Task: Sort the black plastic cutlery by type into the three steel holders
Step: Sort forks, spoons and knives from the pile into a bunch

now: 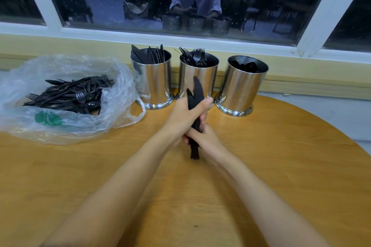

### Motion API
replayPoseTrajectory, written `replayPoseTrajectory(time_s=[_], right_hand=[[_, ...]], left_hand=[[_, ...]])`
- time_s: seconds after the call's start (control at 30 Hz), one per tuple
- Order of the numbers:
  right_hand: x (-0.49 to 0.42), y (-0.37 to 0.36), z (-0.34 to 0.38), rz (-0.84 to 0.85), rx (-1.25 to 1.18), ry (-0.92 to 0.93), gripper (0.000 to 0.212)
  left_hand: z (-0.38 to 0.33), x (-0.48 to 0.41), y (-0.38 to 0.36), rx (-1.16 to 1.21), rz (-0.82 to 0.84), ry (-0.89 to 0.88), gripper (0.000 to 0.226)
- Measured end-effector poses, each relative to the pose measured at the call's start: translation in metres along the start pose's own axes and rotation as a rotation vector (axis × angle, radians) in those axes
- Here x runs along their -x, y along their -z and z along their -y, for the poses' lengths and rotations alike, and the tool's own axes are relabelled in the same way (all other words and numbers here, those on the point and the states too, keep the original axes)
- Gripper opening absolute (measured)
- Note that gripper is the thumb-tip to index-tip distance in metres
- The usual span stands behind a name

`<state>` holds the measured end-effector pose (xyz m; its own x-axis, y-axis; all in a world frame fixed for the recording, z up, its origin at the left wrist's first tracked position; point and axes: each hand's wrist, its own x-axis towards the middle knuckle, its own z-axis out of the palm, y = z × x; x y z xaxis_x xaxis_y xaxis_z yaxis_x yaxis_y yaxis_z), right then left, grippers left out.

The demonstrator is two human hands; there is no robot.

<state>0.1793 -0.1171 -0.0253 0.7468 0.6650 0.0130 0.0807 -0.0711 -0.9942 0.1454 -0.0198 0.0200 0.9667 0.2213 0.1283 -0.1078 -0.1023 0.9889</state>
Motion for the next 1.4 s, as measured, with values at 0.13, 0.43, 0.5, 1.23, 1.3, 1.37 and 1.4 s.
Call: replayPoseTrajectory(time_s=[0.13,0.43,0.5,1.23,1.3,1.37,1.4], right_hand=[[-0.003,0.006,0.017,0.078,0.139,0.052,0.021],[-0.01,0.01,-0.022,-0.072,0.411,0.126,0.033],[-0.011,0.012,-0.019,-0.104,0.399,0.073,0.022],[-0.088,-0.029,0.084,-0.326,0.117,0.155,0.025],[-0.112,-0.033,0.101,-0.353,0.177,0.224,0.029],[-0.136,-0.034,0.131,-0.466,0.177,0.335,0.034],[-0.147,-0.034,0.148,-0.529,0.161,0.396,0.037]], left_hand=[[-0.012,-0.002,0.006,-0.159,0.132,-0.123,0.045],[0.038,-0.007,0.018,-0.165,0.198,-0.025,0.009],[0.037,-0.007,0.024,-0.105,0.133,-0.044,0.03],[0.029,0.009,0.107,-0.63,0.14,0.058,0.012],[0.029,0.0,0.129,-0.622,-0.008,0.052,0.028],[0.034,-0.008,0.159,-0.685,-0.246,0.013,0.041],[0.037,-0.011,0.174,-0.78,-0.344,0.003,0.048]])
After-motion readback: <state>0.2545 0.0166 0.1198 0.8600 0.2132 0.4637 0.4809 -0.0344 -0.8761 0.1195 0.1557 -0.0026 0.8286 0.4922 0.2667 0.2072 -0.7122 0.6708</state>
